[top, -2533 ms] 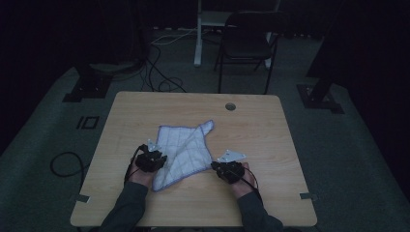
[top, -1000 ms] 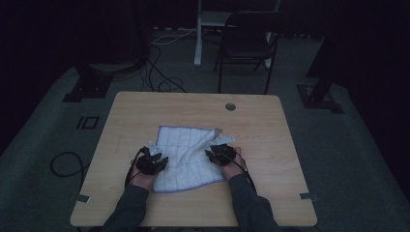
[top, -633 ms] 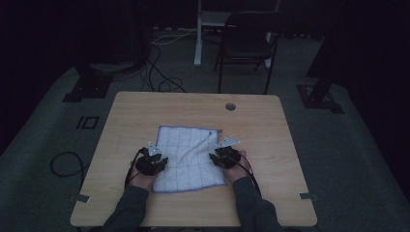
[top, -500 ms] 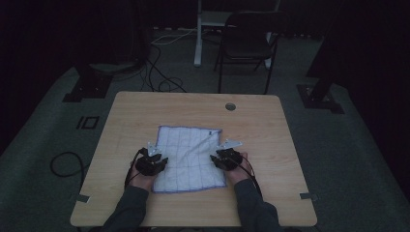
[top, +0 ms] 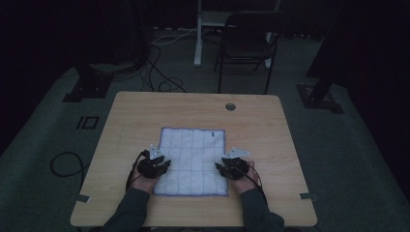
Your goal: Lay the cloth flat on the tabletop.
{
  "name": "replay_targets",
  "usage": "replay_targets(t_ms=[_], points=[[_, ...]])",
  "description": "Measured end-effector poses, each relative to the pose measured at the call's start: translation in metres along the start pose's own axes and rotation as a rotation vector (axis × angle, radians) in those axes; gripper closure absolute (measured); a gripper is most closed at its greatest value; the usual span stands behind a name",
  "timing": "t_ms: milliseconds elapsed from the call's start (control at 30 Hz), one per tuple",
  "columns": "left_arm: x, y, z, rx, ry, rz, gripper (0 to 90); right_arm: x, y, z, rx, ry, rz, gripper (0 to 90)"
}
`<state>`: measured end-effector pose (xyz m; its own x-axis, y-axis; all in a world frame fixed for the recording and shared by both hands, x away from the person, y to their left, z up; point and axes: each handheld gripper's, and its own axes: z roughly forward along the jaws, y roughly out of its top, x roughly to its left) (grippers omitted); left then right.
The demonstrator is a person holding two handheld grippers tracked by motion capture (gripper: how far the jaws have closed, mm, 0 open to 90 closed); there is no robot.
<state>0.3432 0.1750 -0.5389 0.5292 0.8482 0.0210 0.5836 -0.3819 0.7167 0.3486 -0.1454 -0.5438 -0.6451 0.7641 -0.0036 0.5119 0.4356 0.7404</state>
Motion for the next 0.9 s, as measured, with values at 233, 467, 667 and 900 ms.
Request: replay_targets(t_ms=[233,467,667,900], points=[[0.001,-0.004,-0.009,-0.010,0.020,-0.009,60.3,0.000,-0.003,-0.002,-0.005,-0.002,0.005,60.8],[0.013,-0.012,-0.024,-0.023,0.062,-0.083,59.5,0.000,-0.003,-0.002,-0.006,0.000,0.006,60.6],[0.022,-0.016,-0.027,-0.024,0.078,-0.130,58.8,0.000,-0.003,-0.002,-0.005,0.000,0.007,60.6],[0.031,-0.017,-0.028,-0.041,0.066,-0.190,58.8,0.000,-0.003,-0.002,-0.006,0.000,0.009,60.5]])
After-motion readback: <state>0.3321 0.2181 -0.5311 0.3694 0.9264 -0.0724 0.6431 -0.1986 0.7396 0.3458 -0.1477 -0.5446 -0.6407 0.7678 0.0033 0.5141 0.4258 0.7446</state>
